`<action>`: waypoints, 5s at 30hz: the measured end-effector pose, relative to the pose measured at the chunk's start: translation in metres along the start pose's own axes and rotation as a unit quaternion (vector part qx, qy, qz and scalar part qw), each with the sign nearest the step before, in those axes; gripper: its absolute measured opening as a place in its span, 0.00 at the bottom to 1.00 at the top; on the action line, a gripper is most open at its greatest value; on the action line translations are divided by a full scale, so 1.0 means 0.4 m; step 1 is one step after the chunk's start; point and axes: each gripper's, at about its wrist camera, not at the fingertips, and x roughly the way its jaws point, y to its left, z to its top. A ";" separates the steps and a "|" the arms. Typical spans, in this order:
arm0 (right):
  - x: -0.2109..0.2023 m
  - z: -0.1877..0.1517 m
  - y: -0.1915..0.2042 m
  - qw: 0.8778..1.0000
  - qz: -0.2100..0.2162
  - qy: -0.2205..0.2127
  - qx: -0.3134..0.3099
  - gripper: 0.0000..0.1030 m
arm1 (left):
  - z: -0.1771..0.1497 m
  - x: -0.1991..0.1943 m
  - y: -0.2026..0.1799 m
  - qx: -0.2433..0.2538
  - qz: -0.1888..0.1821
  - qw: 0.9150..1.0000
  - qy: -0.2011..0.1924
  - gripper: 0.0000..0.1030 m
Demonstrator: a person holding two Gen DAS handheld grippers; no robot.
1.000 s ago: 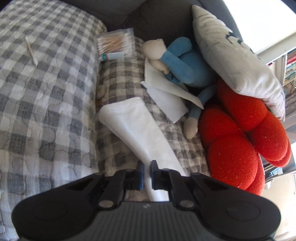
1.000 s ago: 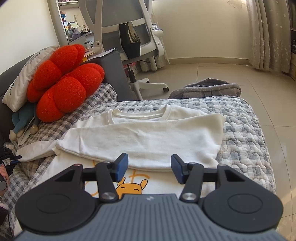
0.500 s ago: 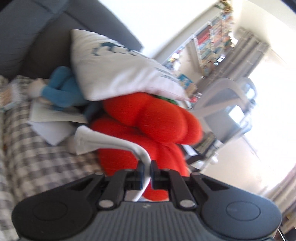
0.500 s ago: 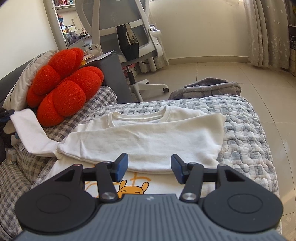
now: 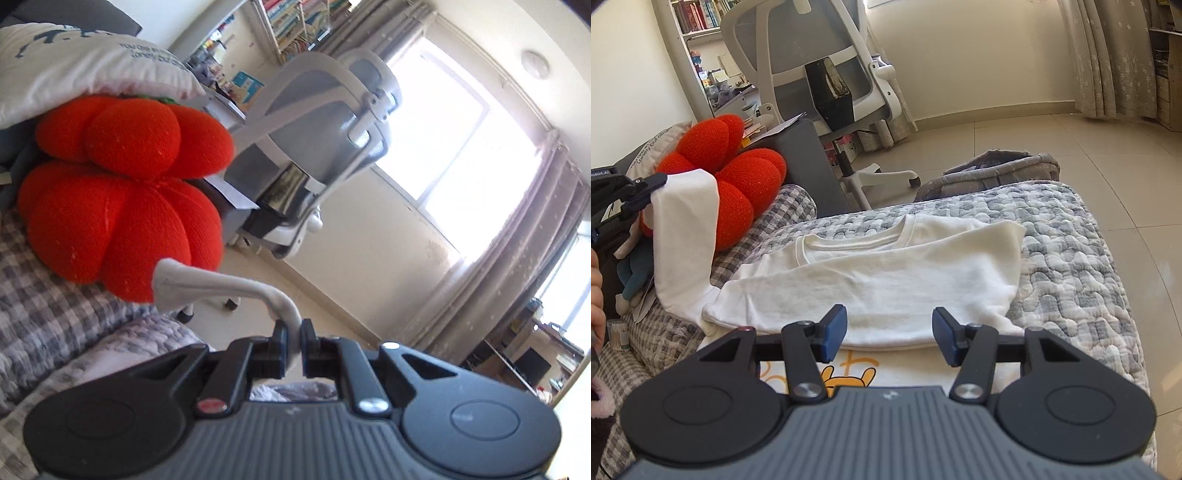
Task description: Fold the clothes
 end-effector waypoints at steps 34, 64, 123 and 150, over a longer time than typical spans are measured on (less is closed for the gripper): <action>-0.003 0.000 -0.093 0.993 0.020 -0.019 0.117 0.56 | -0.291 0.152 -0.059 0.070 -0.082 0.975 0.193 0.39; 0.125 -0.001 -0.018 0.998 -0.057 -0.020 0.031 0.56 | -0.074 0.035 0.062 0.127 0.100 0.973 0.163 0.39; 0.051 -0.014 -0.090 0.995 -0.090 -0.024 -0.027 0.14 | -0.134 0.076 0.155 0.256 0.061 0.943 0.203 0.27; 0.046 0.045 -0.122 0.995 -0.083 -0.038 -0.026 0.27 | -0.097 0.136 0.141 0.260 0.045 0.952 0.152 0.23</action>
